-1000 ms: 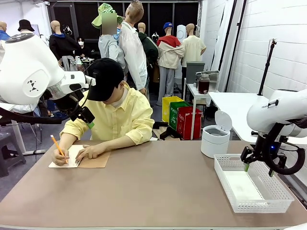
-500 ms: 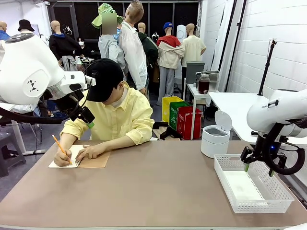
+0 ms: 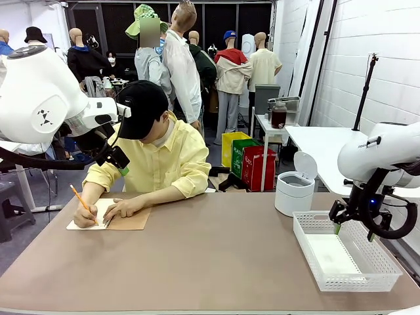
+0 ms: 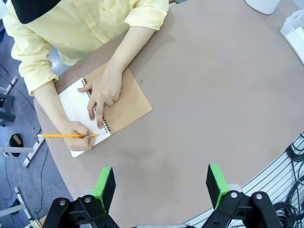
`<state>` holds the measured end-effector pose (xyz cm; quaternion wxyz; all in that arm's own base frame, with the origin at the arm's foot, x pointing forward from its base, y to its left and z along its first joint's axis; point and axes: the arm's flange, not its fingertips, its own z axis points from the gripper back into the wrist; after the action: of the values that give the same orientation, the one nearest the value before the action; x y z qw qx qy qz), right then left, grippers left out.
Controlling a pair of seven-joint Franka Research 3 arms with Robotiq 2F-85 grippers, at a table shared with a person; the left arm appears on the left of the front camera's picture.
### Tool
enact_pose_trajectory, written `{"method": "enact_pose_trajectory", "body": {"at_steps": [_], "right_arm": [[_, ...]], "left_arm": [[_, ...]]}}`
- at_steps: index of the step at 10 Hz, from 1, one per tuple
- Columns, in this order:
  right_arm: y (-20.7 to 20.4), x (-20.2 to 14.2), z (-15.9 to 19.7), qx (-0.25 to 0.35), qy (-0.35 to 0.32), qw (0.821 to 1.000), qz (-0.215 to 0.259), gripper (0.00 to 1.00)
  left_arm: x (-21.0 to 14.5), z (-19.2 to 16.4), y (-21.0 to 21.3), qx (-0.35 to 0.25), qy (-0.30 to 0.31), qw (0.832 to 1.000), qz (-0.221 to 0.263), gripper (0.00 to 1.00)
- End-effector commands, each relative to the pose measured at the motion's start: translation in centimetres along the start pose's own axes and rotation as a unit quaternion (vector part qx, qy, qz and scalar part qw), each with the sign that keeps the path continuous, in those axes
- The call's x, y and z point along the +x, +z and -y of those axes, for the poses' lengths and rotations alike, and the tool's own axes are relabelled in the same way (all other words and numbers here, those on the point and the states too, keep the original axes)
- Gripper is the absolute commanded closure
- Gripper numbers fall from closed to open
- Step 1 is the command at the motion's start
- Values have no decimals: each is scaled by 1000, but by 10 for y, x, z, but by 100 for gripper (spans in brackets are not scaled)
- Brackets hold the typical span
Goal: Sort the paper based on its condition.
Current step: If a person hands you a paper, place it in the Organizing basket , and if it's crumpled, put it in the Trash can.
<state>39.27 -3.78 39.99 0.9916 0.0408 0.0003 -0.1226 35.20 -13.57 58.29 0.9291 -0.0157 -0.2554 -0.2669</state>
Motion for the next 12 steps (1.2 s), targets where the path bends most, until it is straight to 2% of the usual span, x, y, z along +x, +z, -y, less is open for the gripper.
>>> {"method": "enact_pose_trajectory", "body": {"at_steps": [1,2,4,6,9,11,12], "right_arm": [[32,-10,-8,26,29,998,47,0],[56,-13,-16,32,59,994,81,0],[91,-17,-33,48,141,982,120,0],[117,-22,-55,89,271,946,153,0],[145,-32,-94,115,401,887,199,0],[156,-39,-111,115,440,861,227,0],[160,-40,-113,118,439,860,233,0]], "left_arm": [[0,-1,0,-1,0,1000,3,0],[0,-1,0,-1,0,1000,3,0],[0,-1,0,-1,0,1000,3,0],[0,-1,0,-1,0,1000,3,0],[0,-1,0,-1,0,1000,3,0],[0,-1,0,-1,0,1000,3,0],[0,-1,0,-1,0,1000,3,0]]}}
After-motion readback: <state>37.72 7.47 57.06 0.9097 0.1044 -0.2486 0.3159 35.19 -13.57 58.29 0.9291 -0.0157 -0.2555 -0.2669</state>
